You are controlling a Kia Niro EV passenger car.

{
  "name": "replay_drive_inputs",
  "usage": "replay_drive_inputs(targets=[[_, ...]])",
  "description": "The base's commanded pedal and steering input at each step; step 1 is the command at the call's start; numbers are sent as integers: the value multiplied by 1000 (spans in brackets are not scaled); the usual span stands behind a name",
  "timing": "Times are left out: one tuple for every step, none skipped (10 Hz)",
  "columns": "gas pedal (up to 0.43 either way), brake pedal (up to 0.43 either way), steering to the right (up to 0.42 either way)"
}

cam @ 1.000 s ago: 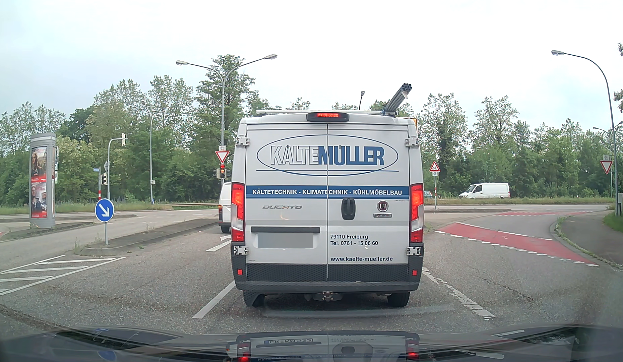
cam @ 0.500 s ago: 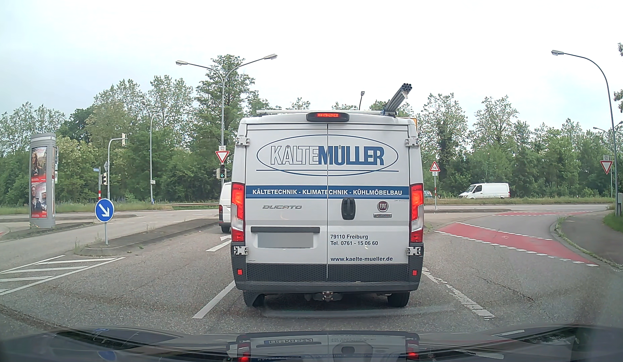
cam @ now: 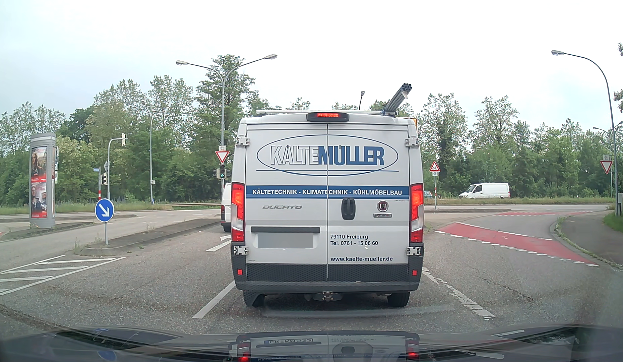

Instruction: Follow the waypoints while adhering to traffic rules and regulations

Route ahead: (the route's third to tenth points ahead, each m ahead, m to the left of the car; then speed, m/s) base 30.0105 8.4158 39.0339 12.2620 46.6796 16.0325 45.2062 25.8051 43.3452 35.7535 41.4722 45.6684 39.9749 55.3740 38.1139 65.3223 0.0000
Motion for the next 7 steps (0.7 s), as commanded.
replay_drive_inputs(targets=[[0, 280, -2], [0, 280, -2], [0, 280, -2], [0, 280, -2], [0, 280, -2], [0, 287, -2], [0, 280, -2]])
